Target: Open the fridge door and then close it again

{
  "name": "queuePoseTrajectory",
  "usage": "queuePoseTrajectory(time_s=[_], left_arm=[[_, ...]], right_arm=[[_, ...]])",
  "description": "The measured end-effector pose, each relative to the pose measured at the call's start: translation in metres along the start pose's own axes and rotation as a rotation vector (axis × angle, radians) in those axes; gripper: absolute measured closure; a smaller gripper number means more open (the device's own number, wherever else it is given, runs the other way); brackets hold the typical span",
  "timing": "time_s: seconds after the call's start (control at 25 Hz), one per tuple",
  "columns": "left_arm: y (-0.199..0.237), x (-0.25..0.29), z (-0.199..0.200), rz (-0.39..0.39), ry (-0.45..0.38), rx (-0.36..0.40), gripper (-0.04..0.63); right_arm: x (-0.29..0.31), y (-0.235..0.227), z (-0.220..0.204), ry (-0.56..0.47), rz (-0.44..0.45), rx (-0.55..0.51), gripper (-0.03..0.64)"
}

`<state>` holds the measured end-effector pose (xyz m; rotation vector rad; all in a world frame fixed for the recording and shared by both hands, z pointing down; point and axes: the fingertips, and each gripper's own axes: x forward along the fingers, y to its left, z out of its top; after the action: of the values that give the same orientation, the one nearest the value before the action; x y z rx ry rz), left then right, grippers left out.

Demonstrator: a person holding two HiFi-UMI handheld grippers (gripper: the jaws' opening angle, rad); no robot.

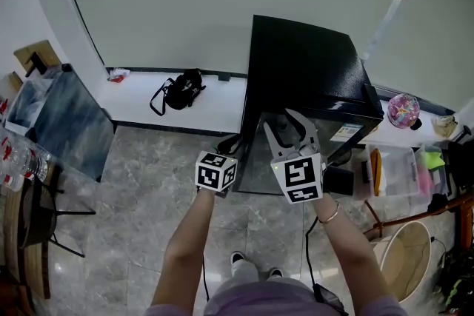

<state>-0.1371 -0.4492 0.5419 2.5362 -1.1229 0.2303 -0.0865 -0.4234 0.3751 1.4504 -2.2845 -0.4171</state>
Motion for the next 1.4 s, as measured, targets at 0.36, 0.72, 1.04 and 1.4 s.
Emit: queuePoseTrajectory(time_s=[0.36, 0.72, 1.04, 1.4], left_arm=[[0.005, -0.044, -0.004, 0.139, -0.044, -0.06, 0.523], [-0.026, -0.094, -0.002, 0.239, -0.091, -0.052, 0.582], [-0.064, -0.117, -0.015, 0.268, -0.104, -0.043, 0.592], [-0.106, -0.123, -0.02, 0.264, -0.106, -0.034, 0.592]], right_arm=[[-0.026, 0.02, 0.0, -0.032, 0.078, 0.157, 0.446], [-0.073, 0.044, -0.028, 0.002, 0.158, 0.298, 0.468], [-0.124, 0.039, -0.064, 0.04, 0.148, 0.392, 0.488], [-0.17, 0.03, -0.096, 0.078, 0.142, 0.46, 0.52]])
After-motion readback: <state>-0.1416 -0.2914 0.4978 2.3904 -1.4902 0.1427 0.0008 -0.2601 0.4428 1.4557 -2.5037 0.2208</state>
